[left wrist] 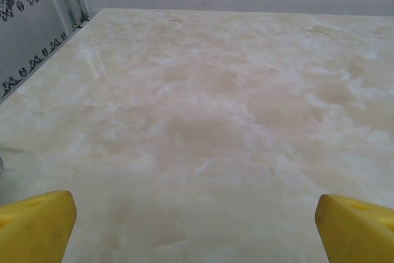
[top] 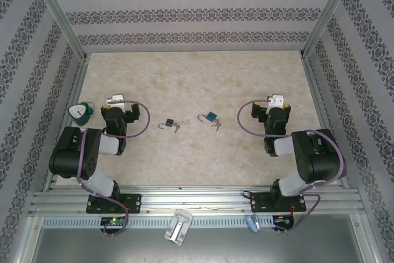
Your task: Unlock with the key
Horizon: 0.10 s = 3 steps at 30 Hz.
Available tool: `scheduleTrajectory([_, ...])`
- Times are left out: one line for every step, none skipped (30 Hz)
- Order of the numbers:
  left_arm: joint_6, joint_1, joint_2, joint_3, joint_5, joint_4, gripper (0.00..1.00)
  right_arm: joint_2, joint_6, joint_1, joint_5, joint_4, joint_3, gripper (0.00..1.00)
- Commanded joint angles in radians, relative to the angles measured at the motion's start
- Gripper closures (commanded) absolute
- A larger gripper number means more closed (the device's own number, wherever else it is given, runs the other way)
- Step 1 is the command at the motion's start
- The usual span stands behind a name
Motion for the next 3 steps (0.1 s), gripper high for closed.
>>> scheduleTrajectory([0.018, 0.001, -0.001, 0.003, 0.009, 0.000, 0.01, -0.005, 0.017, -0.008, -0.036, 0.006, 0.018, 0.02])
scheduleTrajectory([0.017, 0.001, -0.003, 0.004, 0.009, -0.004, 0.01, -0.007, 0.016, -0.006, -0.033, 0.010, 0.019, 0.02])
scheduleTrajectory([0.016, 0.001, -0.004, 0.004, 0.010, -0.006, 0.01, -0.007, 0.016, -0.006, -0.033, 0.011, 0.019, 0.02])
